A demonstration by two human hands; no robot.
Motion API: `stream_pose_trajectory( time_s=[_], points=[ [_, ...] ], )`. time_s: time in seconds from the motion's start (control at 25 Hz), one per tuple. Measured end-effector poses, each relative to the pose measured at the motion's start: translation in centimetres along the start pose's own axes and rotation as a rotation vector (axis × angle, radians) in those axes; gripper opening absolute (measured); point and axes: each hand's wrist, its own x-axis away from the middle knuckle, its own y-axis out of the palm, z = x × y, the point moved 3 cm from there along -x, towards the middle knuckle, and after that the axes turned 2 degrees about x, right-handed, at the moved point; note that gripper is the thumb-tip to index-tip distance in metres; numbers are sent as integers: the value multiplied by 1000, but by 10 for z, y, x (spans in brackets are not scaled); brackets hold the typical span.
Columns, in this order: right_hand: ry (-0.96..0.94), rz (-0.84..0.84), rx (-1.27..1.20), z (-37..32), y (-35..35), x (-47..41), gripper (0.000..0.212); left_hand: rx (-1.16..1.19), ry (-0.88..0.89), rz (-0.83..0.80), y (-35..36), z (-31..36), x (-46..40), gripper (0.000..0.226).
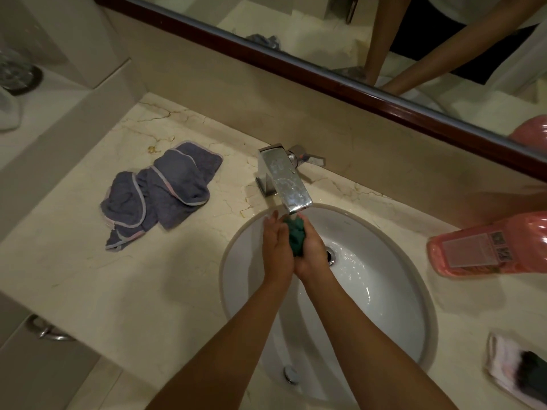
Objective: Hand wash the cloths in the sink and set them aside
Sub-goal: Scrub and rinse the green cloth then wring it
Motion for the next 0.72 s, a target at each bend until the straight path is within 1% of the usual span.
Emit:
stream_pose_trajectory(
  time_s=[0.04,0.08,0.16,0.2,0.28,0.32,0.36,0.44,0.48,0.56,0.6,0.64,0.72],
  points=[
    [-33,-1,-1,1,0,0,41,88,-51,-18,1,0,0,45],
    [-78,-2,6,2,-1,-1,36,125,-104,-36,2,1,-2,48],
    [-173,33,47,5,-5,-3,19,108,-226,-71,5,3,-5,61],
    [-211,54,75,6,-7,-4,18,146,-302,-68,4,2,-6,62],
    [-270,77,147,7,-7,-7,25,318,-455,-63,5,4,-8,50],
    [-290,81,185,7,-7,-8,26,367,-496,-48,5,4,-9,45],
    [-305,86,221,6,-7,-8,26,329,-475,-53,3,4,-11,43],
    [-327,130,303,3,-6,-9,25,163,-394,-91,2,9,-11,43],
    [-348,161,372,2,-5,-9,25,111,-368,-121,3,12,-8,38],
    [-427,190,589,0,-4,-7,27,9,-301,-157,7,17,0,36],
    [-469,202,683,0,-3,-7,27,-29,-257,-135,7,16,1,38],
    [-470,209,705,0,-2,-7,28,-49,-209,-102,7,16,2,39],
    [-359,185,585,-1,-4,-8,33,-45,-129,-48,5,15,2,29]
  ],
)
